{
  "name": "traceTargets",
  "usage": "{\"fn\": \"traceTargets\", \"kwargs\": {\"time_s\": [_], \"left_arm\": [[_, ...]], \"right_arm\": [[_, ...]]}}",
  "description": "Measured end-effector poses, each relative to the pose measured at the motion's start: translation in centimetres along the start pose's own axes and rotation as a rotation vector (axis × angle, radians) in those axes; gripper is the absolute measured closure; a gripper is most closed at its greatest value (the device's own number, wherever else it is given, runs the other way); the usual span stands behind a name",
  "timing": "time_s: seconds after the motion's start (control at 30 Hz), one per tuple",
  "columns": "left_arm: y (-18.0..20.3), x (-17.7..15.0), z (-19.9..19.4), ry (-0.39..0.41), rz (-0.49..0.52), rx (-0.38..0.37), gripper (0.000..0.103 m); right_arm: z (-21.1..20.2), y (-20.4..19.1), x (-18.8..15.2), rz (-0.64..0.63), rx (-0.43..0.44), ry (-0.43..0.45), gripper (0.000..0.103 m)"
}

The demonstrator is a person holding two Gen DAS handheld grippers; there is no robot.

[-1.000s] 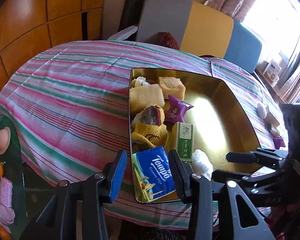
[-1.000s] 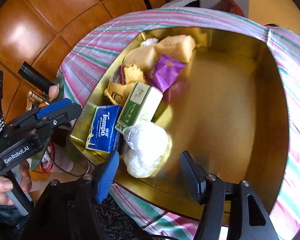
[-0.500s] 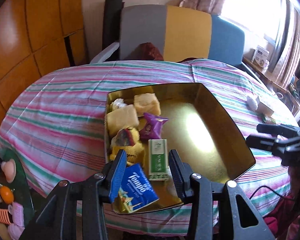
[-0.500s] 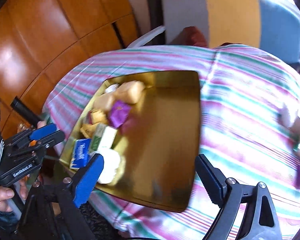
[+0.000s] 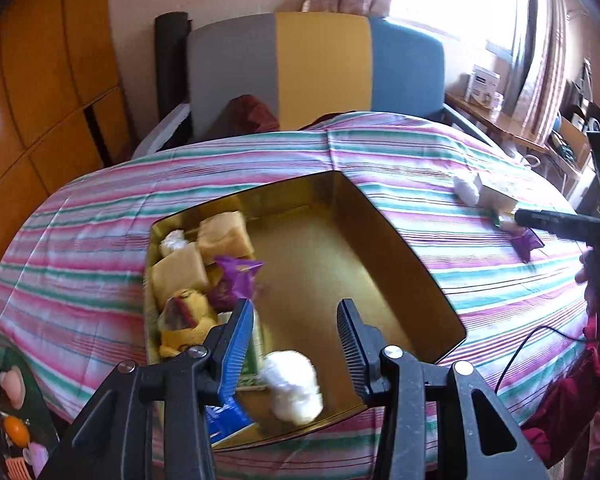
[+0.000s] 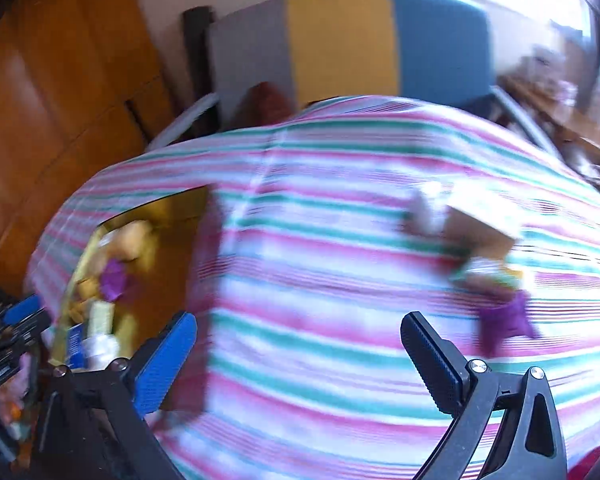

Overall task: Organize objects
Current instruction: 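Move both tools to the cloth and grasp another clear plastic bundle with the left gripper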

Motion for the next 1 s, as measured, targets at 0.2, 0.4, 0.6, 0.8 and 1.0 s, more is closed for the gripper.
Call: {"fn": "traceTargets", "kwargs": {"time_s": [0.2, 0.4, 0.6, 0.8, 1.0], "left_arm": [[3.2, 0.2, 0.5, -0.021, 0.049, -0.038, 0.059], [6.7, 0.1, 1.6, -0.057, 0.115, -0.047, 0.059], [11.0, 0.4, 3.5, -0.126, 0.139, -0.113, 0.059], [16.1, 1.1, 5.5, -0.178, 0.182, -0.165, 0.059], [20.3, 1.8, 9.2, -0.342, 0.096, -0.261, 0.059]], "right_arm": [[-0.2, 11.1, -2.2, 0.176, -0.204, -0.006, 0.000], [-1.0, 18.7, -6.4, 0.513, -0.220, 0.039, 0.000], [-2.0, 20.7, -7.7, 0.642, -0.231, 0.070, 0.000], [-1.7, 20.9, -8.5, 0.687, -0.225, 0.057, 0.000], [-1.4, 20.6, -8.6, 0.695, -0.181, 0.055, 0.000]]}}
Point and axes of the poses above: each gripper's, at about its wrist camera, not at the fingertips, and z roughly the way its jaws point, y to its right, x to its top, the point moved 8 cm from there along z, roughly the way its jaws point, and after that the axes turned 14 degrees about -z, right-handed, at the moved point
